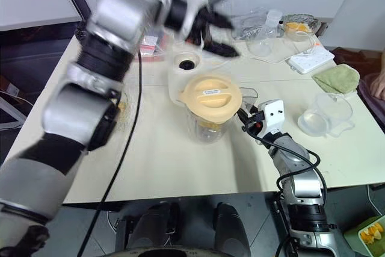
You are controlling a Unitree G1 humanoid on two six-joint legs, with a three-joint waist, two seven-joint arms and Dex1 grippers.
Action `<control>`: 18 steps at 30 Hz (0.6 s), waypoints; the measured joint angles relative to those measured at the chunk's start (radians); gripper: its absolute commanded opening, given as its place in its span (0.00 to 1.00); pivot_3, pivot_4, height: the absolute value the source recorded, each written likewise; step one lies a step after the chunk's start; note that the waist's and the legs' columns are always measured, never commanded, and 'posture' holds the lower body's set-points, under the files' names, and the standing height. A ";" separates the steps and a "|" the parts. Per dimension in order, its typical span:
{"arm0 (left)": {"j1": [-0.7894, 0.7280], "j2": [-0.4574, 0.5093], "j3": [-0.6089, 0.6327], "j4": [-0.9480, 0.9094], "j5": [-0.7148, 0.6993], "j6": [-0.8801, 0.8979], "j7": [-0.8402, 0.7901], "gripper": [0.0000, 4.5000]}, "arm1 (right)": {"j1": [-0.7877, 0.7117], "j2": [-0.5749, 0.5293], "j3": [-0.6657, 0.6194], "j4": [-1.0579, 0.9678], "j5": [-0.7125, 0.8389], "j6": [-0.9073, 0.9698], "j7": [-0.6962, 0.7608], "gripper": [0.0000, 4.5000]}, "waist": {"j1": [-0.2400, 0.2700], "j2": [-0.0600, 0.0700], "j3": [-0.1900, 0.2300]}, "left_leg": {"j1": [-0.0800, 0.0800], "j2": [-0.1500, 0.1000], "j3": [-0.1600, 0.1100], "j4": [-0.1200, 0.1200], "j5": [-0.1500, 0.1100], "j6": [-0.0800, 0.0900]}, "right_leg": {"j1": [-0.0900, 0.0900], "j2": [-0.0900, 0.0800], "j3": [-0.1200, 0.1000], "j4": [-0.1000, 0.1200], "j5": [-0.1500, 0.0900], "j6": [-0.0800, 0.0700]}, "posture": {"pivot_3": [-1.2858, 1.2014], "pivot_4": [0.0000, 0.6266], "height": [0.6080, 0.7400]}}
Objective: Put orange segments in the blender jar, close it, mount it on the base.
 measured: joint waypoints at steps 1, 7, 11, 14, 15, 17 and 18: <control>0.000 0.006 0.014 0.011 -0.011 -0.006 0.010 0.89 | -0.003 -0.001 0.000 0.002 0.000 0.005 0.000 0.21 | 0.000 0.000 0.000 | 0.000 0.000 0.000 0.000 0.000 0.000 | 0.000 0.000 0.000 0.001 0.000 -0.001 | 0.52 0.24 1.00; 0.217 0.089 0.104 -0.108 -0.047 -0.103 0.141 0.89 | -0.046 -0.017 -0.018 -0.005 0.001 0.097 -0.051 0.21 | -0.010 0.002 0.002 | 0.003 0.001 -0.001 0.004 0.002 -0.004 | 0.000 -0.002 0.003 0.008 0.001 -0.003 | 0.52 0.24 1.00; 0.541 0.233 0.121 -0.404 -0.130 0.014 0.080 0.89 | -0.129 -0.076 -0.093 -0.020 0.002 0.197 -0.120 0.21 | -0.025 0.004 0.004 | 0.000 0.001 -0.001 0.003 0.005 -0.009 | -0.004 -0.002 0.004 0.010 0.002 -0.004 | 0.52 0.24 1.00; 0.783 0.269 0.147 -0.622 -0.177 0.063 0.114 0.89 | -0.228 -0.136 -0.137 -0.031 -0.003 0.242 -0.157 0.21 | -0.025 0.002 0.007 | -0.002 0.001 0.000 0.003 0.005 -0.009 | -0.006 -0.002 0.005 0.011 0.004 0.000 | 0.52 0.24 1.00; 0.853 0.271 0.165 -0.693 -0.188 0.074 0.142 0.89 | -0.269 -0.151 -0.138 -0.029 -0.007 0.254 -0.164 0.21 | -0.027 0.002 0.007 | -0.002 0.001 0.000 0.003 0.005 -0.009 | -0.006 -0.002 0.005 0.011 0.004 0.000 | 0.52 0.24 1.00; 0.974 0.276 0.176 -0.806 -0.193 0.072 0.204 0.89 | -0.372 -0.185 -0.138 -0.017 -0.022 0.262 -0.178 0.21 | -0.026 0.002 0.009 | -0.001 0.001 0.000 0.003 0.005 -0.009 | -0.007 -0.001 0.004 0.012 0.004 0.000 | 0.52 0.24 1.00; 1.010 0.283 0.176 -0.839 -0.190 0.064 0.230 0.89 | -0.418 -0.193 -0.138 -0.007 -0.030 0.263 -0.182 0.21 | -0.026 0.001 0.009 | -0.001 0.002 0.000 0.003 0.006 -0.009 | -0.007 0.000 0.004 0.012 0.003 -0.002 | 0.52 0.24 1.00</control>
